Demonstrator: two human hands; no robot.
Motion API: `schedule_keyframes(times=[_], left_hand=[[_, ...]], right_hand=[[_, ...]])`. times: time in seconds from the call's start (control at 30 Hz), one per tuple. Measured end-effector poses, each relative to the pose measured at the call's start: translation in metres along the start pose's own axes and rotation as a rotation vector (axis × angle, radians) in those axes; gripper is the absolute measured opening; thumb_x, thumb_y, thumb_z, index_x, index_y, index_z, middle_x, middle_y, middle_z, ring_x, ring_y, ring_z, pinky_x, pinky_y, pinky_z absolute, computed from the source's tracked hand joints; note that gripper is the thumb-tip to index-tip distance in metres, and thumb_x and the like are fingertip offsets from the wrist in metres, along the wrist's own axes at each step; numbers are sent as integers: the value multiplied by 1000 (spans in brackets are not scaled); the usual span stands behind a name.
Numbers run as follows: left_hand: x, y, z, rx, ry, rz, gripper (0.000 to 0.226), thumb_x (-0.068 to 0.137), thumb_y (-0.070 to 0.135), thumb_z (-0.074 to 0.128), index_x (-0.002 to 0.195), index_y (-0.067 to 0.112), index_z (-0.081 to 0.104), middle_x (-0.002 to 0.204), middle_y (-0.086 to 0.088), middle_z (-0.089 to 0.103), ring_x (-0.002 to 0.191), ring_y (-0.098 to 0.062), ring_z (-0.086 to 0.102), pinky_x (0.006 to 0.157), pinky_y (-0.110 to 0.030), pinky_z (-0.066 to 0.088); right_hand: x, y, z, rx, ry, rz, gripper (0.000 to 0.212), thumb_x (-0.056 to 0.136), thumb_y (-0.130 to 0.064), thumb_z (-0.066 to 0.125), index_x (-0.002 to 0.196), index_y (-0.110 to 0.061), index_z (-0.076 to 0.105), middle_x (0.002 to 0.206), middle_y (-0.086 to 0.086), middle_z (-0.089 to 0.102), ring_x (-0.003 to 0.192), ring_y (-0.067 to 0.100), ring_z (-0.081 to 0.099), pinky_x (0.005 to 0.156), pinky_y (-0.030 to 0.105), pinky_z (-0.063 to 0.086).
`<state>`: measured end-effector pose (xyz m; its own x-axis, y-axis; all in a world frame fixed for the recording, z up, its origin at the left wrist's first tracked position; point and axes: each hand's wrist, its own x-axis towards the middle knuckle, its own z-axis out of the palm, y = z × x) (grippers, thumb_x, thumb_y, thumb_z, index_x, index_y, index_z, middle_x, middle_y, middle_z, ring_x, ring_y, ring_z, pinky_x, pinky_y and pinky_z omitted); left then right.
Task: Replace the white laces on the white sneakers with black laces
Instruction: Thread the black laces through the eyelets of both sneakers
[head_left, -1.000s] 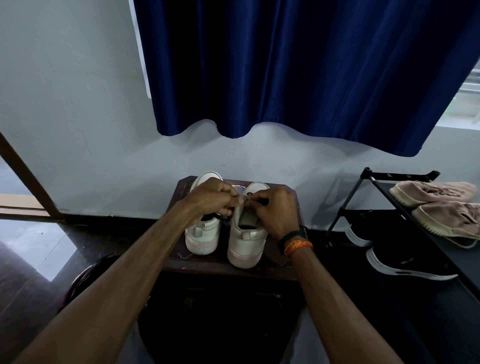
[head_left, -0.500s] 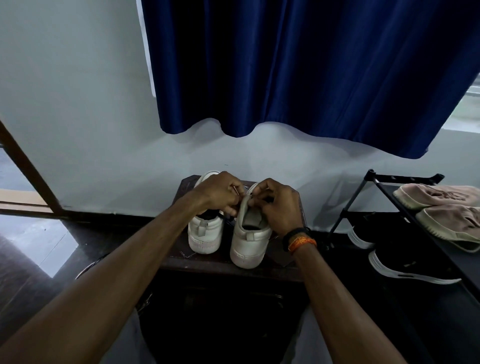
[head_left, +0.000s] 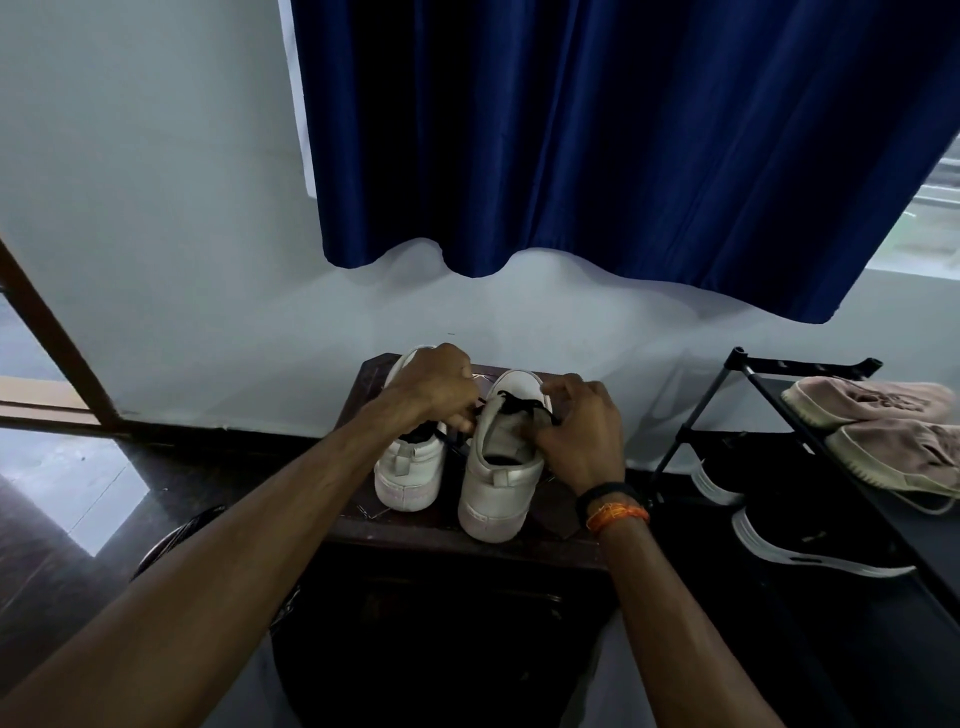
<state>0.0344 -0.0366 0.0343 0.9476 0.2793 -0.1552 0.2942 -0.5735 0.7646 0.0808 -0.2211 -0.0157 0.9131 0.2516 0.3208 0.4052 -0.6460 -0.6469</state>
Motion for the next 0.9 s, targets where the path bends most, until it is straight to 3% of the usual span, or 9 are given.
schedule_keyframes(times=[0.17, 0.3, 0.43, 0.57, 0.63, 0.73, 0.8, 0.9], left_hand=[[-2, -3, -4, 42, -16, 73, 14, 87, -5, 56, 88, 3, 68, 82, -14, 76, 71, -23, 76, 84, -45, 62], [-2, -6, -2, 15, -91, 151, 16, 86, -5, 70, 98, 5, 73, 90, -15, 75, 80, -29, 76, 79, -47, 63], [-1, -8, 0, 62, -90, 223, 13, 87, -1, 72, 97, 6, 76, 90, -7, 77, 72, -17, 75, 71, -28, 62], [-1, -7, 4, 174, 13, 241, 18, 83, 10, 75, 76, 26, 73, 71, 14, 72, 61, 3, 67, 72, -31, 61], [-1, -6, 6, 164, 43, 199, 15, 78, 8, 70, 70, 21, 70, 64, 13, 70, 64, -7, 70, 74, -41, 62], [1, -6, 4, 141, 59, 134, 11, 77, 3, 56, 77, 3, 67, 74, -7, 74, 71, -27, 73, 71, -53, 60], [0, -5, 0, 114, 42, 73, 13, 76, 4, 57, 83, -2, 67, 78, -13, 75, 72, -30, 75, 74, -53, 60], [-3, -1, -7, -60, 64, -16, 14, 81, -1, 55, 89, -6, 65, 79, -15, 76, 70, -25, 76, 80, -46, 62]], right_hand=[[-10, -7, 1, 38, 83, -11, 23, 74, -22, 79, 94, -22, 69, 95, -3, 69, 90, 21, 65, 78, 34, 55], [-11, -13, 2, 5, 86, -30, 19, 79, -23, 75, 98, -25, 77, 105, -3, 73, 94, 20, 67, 82, 36, 56], [-8, -11, 4, -34, 66, -32, 14, 81, -30, 74, 94, -26, 78, 99, -2, 72, 88, 21, 67, 77, 36, 57], [-11, -11, 6, -46, 88, -31, 25, 81, -29, 75, 105, -24, 77, 107, 1, 71, 95, 23, 67, 81, 36, 56], [-13, -10, 5, -43, 131, -5, 33, 79, -26, 74, 112, -22, 74, 115, 1, 67, 103, 24, 64, 85, 34, 54], [-15, -10, 4, -48, 150, 68, 39, 78, -20, 71, 116, -25, 68, 120, 2, 59, 104, 26, 61, 78, 26, 44], [-15, -12, 3, -58, 157, 82, 40, 77, -17, 70, 116, -25, 65, 119, 3, 55, 104, 29, 59, 75, 27, 40], [-12, -13, 4, -126, 166, 89, 39, 76, -19, 71, 114, -23, 63, 117, 6, 51, 108, 31, 52, 76, 35, 45]])
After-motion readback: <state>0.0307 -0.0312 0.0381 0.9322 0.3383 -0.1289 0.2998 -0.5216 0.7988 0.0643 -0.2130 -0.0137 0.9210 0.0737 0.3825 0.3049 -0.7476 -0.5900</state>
